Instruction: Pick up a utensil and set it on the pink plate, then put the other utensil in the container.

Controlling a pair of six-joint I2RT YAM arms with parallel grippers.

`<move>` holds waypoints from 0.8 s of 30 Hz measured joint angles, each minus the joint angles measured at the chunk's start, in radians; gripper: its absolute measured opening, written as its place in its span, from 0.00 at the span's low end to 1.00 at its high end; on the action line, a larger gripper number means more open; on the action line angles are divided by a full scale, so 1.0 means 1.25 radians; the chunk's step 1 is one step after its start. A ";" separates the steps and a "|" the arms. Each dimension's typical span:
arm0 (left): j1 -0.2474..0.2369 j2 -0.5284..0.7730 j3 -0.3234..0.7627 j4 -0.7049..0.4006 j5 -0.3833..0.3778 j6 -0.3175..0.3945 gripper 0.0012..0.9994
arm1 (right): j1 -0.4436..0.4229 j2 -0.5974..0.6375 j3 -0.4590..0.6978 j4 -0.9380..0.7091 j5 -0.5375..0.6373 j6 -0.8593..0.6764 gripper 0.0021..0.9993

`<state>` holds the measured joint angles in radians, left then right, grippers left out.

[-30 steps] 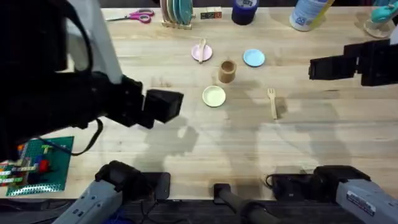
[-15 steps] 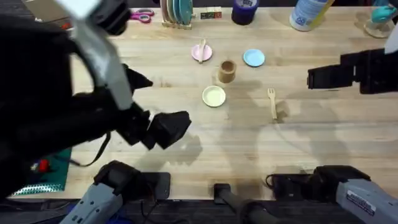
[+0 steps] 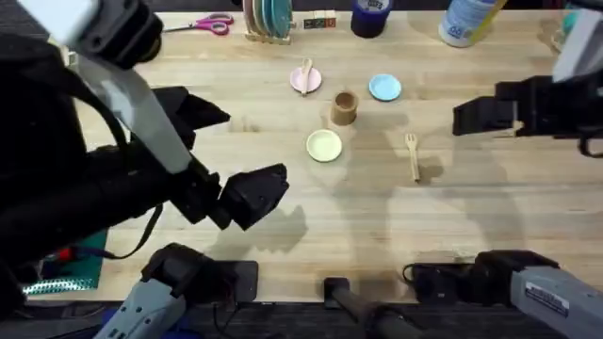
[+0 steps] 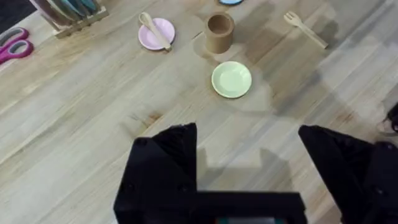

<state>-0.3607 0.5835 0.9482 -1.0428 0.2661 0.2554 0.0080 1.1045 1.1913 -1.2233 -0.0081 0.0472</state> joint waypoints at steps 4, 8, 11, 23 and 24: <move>0.000 0.000 0.000 0.000 0.000 0.000 1.00 | 0.032 0.034 -0.038 0.032 -0.010 0.047 1.00; 0.000 0.000 0.000 0.000 0.000 0.000 1.00 | 0.089 0.042 -0.124 0.115 -0.012 0.105 0.99; 0.000 0.000 0.000 0.000 0.000 0.000 1.00 | 0.138 0.044 -0.194 0.194 -0.013 0.148 1.00; 0.000 0.000 0.000 0.000 0.000 0.000 1.00 | 0.185 0.047 -0.327 0.339 0.048 0.214 1.00; 0.000 0.000 0.000 0.000 0.000 0.000 1.00 | 0.185 0.051 -0.327 0.353 0.056 0.214 1.00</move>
<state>-0.3607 0.5835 0.9482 -1.0428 0.2657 0.2554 0.2394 1.1685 0.7822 -0.7825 0.0613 0.3143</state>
